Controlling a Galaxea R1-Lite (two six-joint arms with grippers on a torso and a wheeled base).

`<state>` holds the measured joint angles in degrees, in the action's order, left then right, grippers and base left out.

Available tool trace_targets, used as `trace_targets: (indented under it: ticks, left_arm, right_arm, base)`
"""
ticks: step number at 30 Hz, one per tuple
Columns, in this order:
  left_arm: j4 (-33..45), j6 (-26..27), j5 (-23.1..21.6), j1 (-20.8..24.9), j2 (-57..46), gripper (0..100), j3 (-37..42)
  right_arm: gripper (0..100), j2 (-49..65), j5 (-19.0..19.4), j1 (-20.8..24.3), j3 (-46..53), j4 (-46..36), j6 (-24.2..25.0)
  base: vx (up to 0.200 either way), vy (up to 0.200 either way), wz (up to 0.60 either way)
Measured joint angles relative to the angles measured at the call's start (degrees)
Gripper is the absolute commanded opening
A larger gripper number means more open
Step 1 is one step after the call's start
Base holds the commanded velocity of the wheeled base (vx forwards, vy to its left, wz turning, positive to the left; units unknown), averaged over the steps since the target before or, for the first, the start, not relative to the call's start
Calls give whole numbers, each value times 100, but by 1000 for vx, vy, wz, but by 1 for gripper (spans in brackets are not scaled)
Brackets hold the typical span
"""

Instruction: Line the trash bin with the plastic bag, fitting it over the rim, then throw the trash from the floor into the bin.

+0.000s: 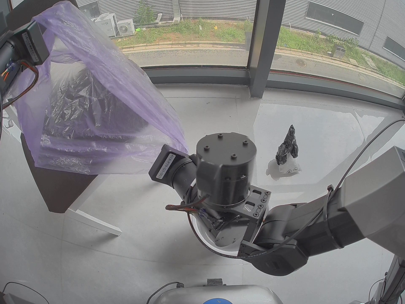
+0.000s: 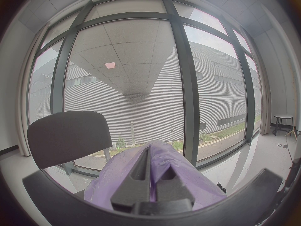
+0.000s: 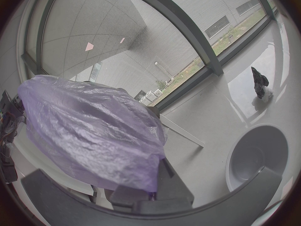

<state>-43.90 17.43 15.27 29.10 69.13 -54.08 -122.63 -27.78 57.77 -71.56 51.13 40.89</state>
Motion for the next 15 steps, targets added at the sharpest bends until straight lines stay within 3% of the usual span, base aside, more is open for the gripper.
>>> trace_targets:
  ticks: [7, 15]
  left_arm:
    - [-5, 2, 0, 13, -65, 0, 66]
    - [6, -4, -20, 41, -299, 0, 542]
  right_arm:
    - [0, 289, -5, -61, 323, 35, -241]
    - [0, 1028, 9, -44, 1363, 141, -731]
  base:
    - [0, 0, 0]
    - [0, 0, 0]
